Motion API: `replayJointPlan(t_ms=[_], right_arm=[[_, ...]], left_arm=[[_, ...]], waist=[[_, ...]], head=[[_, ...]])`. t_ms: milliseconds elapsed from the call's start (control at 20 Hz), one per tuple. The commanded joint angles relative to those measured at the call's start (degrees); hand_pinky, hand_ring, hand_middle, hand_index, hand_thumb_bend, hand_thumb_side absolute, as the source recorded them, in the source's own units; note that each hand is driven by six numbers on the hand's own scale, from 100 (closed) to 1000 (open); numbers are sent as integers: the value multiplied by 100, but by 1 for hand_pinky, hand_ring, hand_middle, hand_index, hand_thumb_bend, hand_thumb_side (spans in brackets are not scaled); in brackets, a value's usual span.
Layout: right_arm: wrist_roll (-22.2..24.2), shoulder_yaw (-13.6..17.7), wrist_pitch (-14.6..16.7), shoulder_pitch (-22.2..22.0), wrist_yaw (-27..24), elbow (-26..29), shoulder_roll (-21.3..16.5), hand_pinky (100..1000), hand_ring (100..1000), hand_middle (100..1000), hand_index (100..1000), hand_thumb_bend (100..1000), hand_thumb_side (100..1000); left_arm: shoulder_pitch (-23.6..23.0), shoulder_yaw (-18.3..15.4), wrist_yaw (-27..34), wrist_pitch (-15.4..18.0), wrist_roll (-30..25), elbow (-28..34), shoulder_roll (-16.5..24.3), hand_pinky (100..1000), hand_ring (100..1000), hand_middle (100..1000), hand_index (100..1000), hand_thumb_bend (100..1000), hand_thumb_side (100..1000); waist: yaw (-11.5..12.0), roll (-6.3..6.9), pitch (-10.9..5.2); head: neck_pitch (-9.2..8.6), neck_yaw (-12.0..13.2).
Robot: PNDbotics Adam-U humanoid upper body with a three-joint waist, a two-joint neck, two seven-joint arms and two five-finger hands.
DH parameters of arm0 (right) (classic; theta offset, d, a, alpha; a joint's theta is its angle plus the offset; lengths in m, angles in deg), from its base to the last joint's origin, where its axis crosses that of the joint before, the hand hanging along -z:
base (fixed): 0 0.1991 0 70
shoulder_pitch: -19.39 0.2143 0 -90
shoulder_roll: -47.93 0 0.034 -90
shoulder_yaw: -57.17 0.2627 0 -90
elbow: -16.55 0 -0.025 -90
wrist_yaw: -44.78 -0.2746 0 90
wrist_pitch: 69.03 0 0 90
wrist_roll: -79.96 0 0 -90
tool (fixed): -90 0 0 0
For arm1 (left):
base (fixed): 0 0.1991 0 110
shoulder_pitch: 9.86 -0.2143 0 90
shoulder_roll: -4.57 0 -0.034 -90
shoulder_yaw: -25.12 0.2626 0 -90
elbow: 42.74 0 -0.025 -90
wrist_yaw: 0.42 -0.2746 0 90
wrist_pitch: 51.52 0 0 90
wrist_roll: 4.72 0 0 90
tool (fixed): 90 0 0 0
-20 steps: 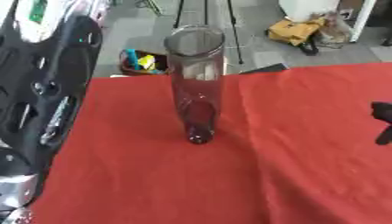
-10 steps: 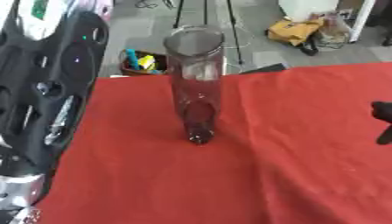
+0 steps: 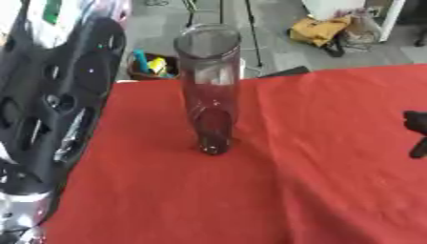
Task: Arrange flowers into the vase.
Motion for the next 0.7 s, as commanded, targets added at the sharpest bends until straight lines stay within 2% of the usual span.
replayJointPlan(t_ms=[50, 700], right_arm=[[0, 19, -19, 61, 29, 77, -14, 832, 834, 427, 743, 100, 1000], [-10, 31, -94, 111, 59, 77, 40, 836, 836, 421, 746, 100, 1000]], left_arm=[[87, 34, -31, -18, -14, 49, 28, 100, 100, 100, 100, 159, 661], [-6, 88, 13, 12, -10, 28, -24, 100, 100, 100, 100, 149, 666]], waist=[[-19, -15, -112], [-62, 15, -36]], head=[[-62, 11], [-116, 29]])
